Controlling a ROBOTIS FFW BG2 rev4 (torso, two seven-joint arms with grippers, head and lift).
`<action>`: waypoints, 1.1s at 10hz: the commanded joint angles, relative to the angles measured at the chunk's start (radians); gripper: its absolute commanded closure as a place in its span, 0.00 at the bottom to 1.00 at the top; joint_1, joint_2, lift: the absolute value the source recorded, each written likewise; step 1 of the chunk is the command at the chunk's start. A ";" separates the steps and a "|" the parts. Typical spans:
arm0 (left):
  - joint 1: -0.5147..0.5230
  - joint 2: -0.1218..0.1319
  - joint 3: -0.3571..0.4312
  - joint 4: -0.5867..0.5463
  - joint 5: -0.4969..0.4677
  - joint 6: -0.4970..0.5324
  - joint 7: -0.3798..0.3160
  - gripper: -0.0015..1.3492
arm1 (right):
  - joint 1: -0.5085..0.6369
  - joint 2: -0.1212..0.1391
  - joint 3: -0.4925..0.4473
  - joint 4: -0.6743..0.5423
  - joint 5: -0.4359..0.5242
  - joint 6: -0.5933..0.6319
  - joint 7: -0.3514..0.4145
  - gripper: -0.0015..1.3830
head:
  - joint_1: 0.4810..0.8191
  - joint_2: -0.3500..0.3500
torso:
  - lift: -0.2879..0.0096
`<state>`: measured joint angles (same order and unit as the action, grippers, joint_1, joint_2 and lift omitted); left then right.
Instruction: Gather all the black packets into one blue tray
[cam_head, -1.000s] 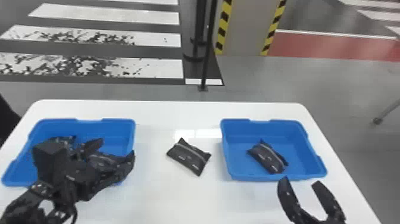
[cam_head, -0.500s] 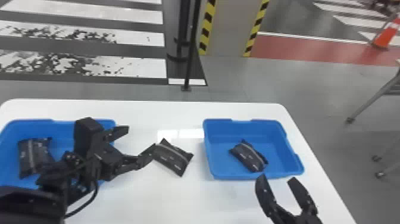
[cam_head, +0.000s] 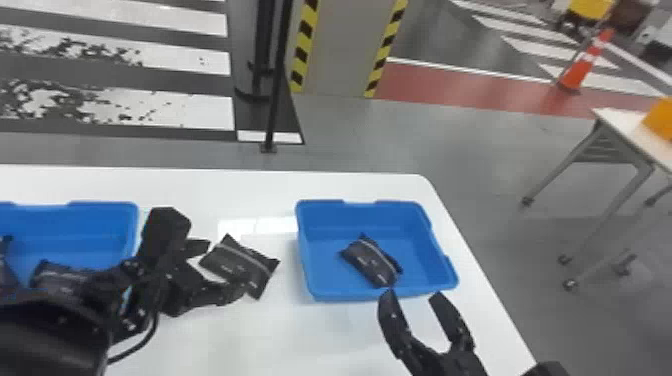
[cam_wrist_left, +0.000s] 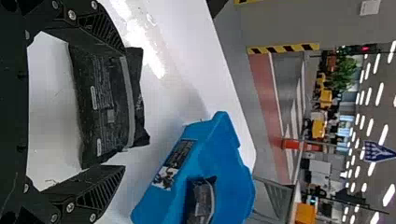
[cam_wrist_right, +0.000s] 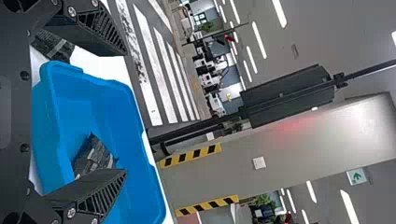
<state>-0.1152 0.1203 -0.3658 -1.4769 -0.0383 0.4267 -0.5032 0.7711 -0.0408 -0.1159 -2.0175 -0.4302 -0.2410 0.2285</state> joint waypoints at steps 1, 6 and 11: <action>-0.067 -0.002 -0.033 0.067 -0.043 -0.032 0.003 0.13 | -0.003 0.002 0.000 -0.004 0.005 0.000 0.000 0.10 | 0.63 0.02 | 0.60; -0.243 -0.022 -0.165 0.401 -0.032 -0.118 0.037 0.13 | -0.020 0.010 0.000 0.004 0.021 -0.002 0.000 0.10 | 0.63 0.03 | 0.60; -0.246 -0.022 -0.173 0.447 0.006 -0.051 0.044 0.72 | -0.018 0.015 -0.002 0.009 0.009 -0.002 0.000 0.10 | 0.63 0.04 | 0.60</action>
<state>-0.3665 0.0965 -0.5356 -1.0325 -0.0357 0.3646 -0.4591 0.7507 -0.0261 -0.1160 -2.0089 -0.4186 -0.2429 0.2286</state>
